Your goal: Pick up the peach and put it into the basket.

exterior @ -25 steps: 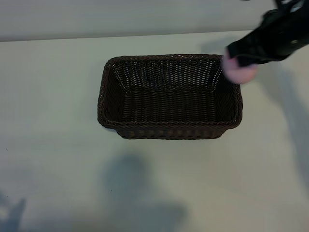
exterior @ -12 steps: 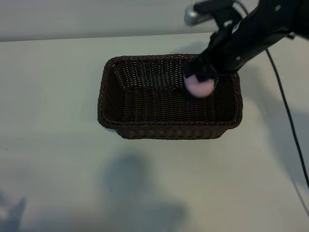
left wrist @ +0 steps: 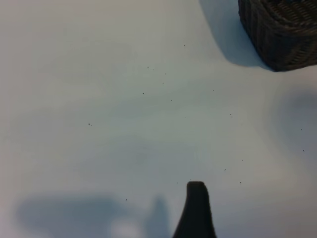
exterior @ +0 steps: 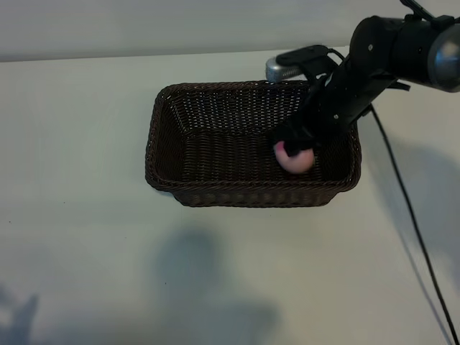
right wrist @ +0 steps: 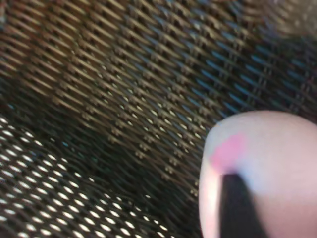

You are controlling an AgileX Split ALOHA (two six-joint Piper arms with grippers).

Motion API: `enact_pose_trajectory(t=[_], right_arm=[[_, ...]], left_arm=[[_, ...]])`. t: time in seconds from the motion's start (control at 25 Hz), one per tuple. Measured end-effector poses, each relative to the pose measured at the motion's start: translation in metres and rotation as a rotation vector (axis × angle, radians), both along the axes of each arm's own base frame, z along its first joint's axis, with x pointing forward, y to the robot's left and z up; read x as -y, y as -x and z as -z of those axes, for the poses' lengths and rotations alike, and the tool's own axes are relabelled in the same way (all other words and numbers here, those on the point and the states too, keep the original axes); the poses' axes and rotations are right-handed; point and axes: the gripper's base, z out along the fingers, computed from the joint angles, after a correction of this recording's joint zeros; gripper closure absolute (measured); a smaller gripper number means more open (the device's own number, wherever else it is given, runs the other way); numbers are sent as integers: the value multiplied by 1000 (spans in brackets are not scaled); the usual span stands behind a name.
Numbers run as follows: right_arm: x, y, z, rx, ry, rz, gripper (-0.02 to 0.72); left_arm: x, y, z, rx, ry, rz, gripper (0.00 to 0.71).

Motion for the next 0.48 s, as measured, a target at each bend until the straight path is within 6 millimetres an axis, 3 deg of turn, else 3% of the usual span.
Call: enact_pose_trajectory(t=[0.12, 0.2, 0.32, 0.48], right_arm=[[-3, -2, -10, -19, -13, -14, 125], [-5, -4, -21, -32, -22, -30, 37], [-10, -10, -42, -36, -45, -31, -6], [-10, -17, -74, 24, -57, -35, 3]], left_arm=[[0, 0, 0, 0, 0, 0, 118], [0, 0, 0, 0, 0, 0, 118], [0, 0, 0, 0, 0, 0, 118], [0, 0, 0, 0, 0, 0, 118]])
